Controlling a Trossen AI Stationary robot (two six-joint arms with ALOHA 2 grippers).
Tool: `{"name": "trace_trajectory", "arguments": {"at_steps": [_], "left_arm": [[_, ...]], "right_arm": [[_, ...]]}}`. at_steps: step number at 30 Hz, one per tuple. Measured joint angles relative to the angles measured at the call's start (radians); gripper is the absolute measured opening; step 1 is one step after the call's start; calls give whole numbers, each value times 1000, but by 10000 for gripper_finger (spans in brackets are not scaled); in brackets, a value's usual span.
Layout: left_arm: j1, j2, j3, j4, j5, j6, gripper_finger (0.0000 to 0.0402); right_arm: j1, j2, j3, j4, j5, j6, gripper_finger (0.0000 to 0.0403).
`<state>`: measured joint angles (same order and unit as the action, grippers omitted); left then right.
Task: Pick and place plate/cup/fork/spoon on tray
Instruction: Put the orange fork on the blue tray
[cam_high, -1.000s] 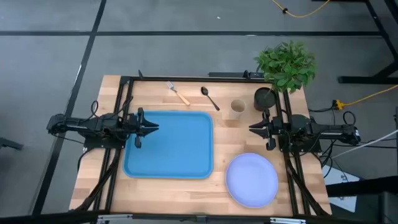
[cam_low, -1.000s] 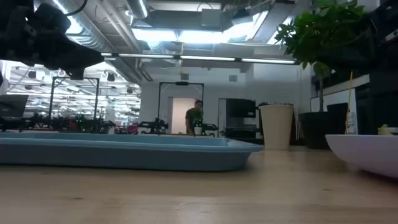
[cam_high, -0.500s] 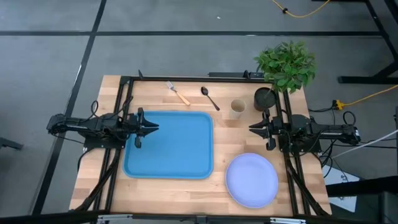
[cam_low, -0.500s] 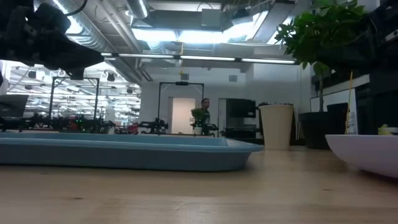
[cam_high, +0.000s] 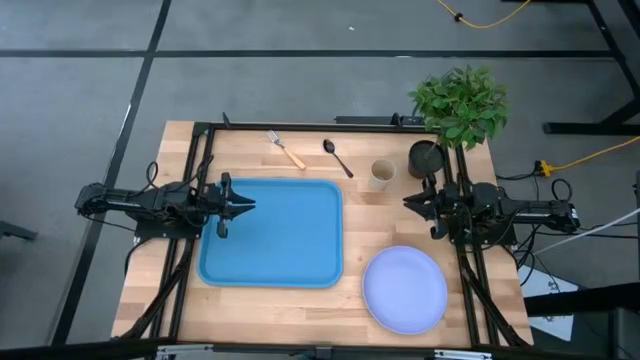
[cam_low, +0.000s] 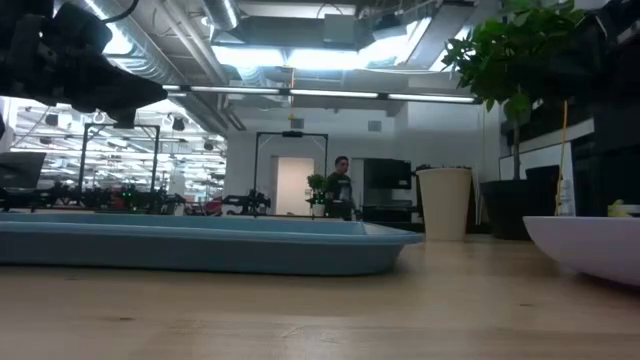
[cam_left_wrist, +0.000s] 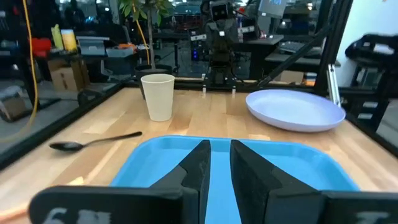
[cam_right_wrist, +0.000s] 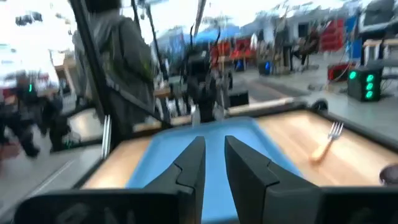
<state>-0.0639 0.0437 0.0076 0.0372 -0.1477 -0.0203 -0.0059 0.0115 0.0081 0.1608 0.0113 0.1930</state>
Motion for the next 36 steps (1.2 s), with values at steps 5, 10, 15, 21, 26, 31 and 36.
{"name": "trace_trajectory", "arguments": {"at_steps": [5,10,15,21,26,31,36], "left_arm": [[0,0,0,0,0,6,55],[0,0,0,1,0,35,55],[0,0,0,104,0,48,55],[0,0,0,434,-6,45,55],[0,0,1,570,-155,106,55],[22,66,18,528,-242,129,55],[72,260,128,520,-261,52,55]], "right_arm": [[0,0,0,250,-91,-52,67],[1,0,0,597,-464,-240,67],[21,0,0,792,-812,-378,67],[32,0,0,747,-830,-431,67],[32,0,0,722,-691,-409,67],[32,0,0,720,-551,-465,67],[32,0,0,669,-457,-537,67]]}}
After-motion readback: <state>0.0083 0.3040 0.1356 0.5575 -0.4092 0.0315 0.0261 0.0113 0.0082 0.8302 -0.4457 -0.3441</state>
